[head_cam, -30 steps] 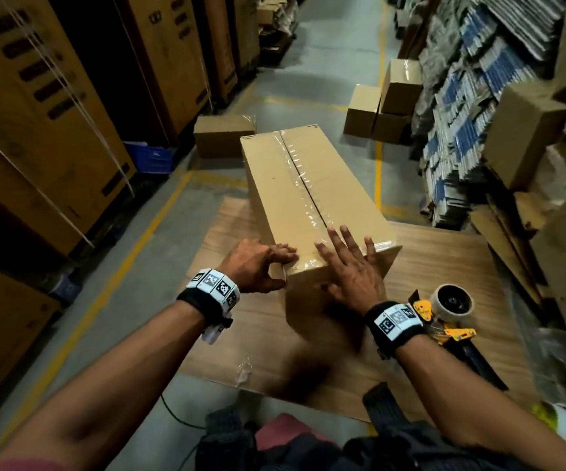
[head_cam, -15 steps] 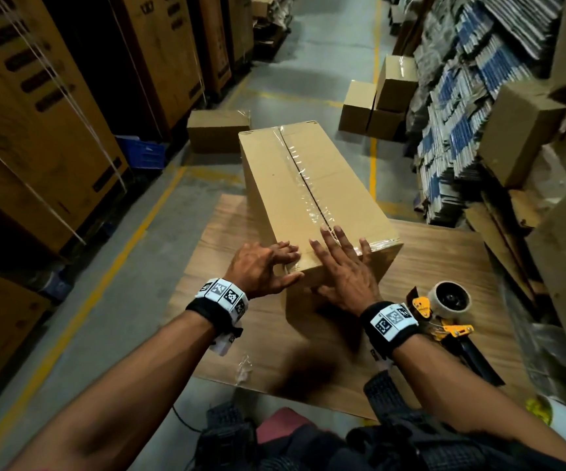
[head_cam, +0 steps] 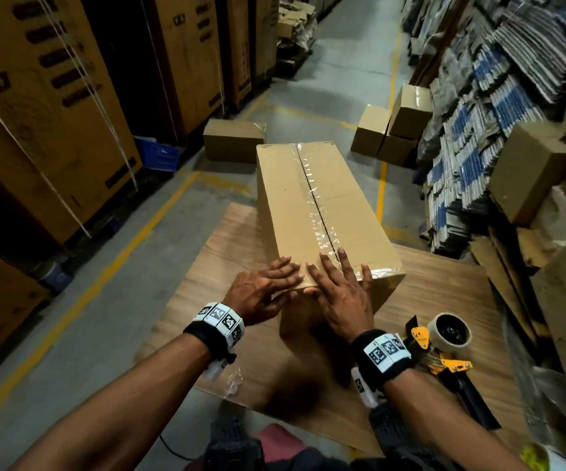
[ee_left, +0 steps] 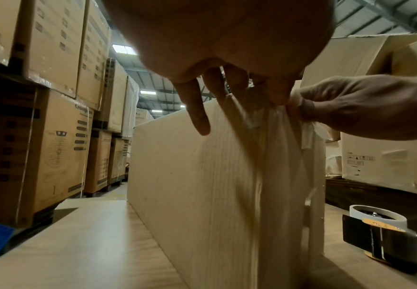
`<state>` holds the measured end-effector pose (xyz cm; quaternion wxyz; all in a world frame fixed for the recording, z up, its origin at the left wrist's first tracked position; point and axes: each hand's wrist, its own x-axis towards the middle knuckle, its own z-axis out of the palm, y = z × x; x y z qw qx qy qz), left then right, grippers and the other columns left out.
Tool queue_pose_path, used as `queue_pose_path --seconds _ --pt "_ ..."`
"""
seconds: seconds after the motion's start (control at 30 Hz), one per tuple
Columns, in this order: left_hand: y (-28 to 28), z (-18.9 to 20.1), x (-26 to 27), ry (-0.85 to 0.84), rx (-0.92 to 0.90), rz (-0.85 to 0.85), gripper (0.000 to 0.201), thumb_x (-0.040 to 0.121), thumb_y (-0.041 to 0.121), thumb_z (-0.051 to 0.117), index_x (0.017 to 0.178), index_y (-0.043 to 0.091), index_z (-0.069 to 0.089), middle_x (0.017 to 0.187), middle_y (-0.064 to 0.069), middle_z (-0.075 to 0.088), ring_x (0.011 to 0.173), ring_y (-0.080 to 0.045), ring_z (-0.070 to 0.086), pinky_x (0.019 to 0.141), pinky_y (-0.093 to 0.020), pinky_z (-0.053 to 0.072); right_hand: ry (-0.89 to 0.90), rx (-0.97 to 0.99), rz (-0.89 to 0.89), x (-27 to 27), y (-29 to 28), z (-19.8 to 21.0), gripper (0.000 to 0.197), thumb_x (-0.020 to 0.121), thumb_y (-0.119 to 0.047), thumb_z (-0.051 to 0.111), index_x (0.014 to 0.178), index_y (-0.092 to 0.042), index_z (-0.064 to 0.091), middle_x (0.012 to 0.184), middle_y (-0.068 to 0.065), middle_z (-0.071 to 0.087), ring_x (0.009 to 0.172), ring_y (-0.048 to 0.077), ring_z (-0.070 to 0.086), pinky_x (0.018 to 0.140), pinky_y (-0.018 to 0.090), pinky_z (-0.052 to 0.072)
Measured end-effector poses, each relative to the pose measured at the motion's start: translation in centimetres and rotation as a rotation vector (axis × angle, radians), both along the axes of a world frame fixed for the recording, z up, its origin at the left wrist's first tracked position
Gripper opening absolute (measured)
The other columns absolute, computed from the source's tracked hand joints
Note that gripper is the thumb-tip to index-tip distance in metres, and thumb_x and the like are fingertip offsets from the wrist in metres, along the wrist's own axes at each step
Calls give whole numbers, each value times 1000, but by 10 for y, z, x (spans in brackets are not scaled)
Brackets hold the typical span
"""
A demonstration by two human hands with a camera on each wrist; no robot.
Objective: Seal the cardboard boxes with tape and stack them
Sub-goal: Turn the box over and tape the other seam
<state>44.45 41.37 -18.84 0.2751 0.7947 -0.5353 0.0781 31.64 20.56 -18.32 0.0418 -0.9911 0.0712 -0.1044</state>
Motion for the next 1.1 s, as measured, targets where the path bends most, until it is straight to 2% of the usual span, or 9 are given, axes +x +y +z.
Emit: queue_pose_path --seconds 0.13,0.23,0.43,0.53,0.6,0.67,0.77,0.9,1.1 --pt "18 10 1 -34 -3 12 35 98 29 66 132 26 72 144 8 63 146 -11 46 102 -42 56 -4 173 87 -8 11 14 81 97 -78 17 163 -34 5 170 -5 14 158 11 -4 128 53 6" --pt "36 17 6 -105 7 55 37 92 25 71 128 21 75 142 2 65 143 -16 51 116 -48 44 -115 146 123 -29 -6 24 71 101 -71 30 161 -34 25 171 -1 17 160 19 0 126 60 10" --pt "20 17 -18 -206 -72 110 46 102 46 62 139 20 67 146 -3 62 142 -20 52 122 -41 37 72 228 -281 -62 -62 22 83 90 -83 25 159 -50 -8 170 14 -22 155 32 -25 121 64 -8" --pt "2 -1 -25 -209 -71 124 37 106 46 56 133 27 71 145 1 63 141 -21 53 120 -44 38 107 389 -190 -70 -63 7 80 93 -75 28 158 -50 -14 172 16 8 159 32 4 125 53 13" --pt "-3 -11 -26 -182 -103 146 31 106 43 59 129 29 74 142 6 65 140 -20 55 119 -44 38 3 507 -142 -72 -60 0 78 101 -55 47 161 -45 -2 156 15 49 139 34 51 106 43 44" --pt "-3 -14 -24 -168 -117 154 29 104 41 61 127 31 75 139 8 66 138 -18 57 119 -42 37 -80 507 -136 -72 -57 -1 80 102 -34 63 161 -42 9 138 12 66 113 36 68 83 40 53" --pt "-5 -8 -27 -171 -102 169 30 102 41 60 124 29 76 137 6 68 137 -18 57 117 -46 39 -101 470 -130 -72 -57 7 74 101 -37 63 159 -43 17 138 8 66 116 35 66 82 40 52" --pt "-18 0 -40 -158 -109 171 37 97 43 69 127 23 75 141 4 66 140 -16 55 119 -43 39 -96 526 -33 -78 -68 2 69 97 -62 46 159 -55 15 161 -2 43 145 17 44 110 40 47" --pt "-28 -10 -42 -70 -127 50 27 99 23 71 126 23 75 133 3 71 132 -11 61 112 -34 45 -318 642 -19 -80 -70 -12 55 98 -32 67 145 -54 50 132 0 69 125 17 65 90 40 60"
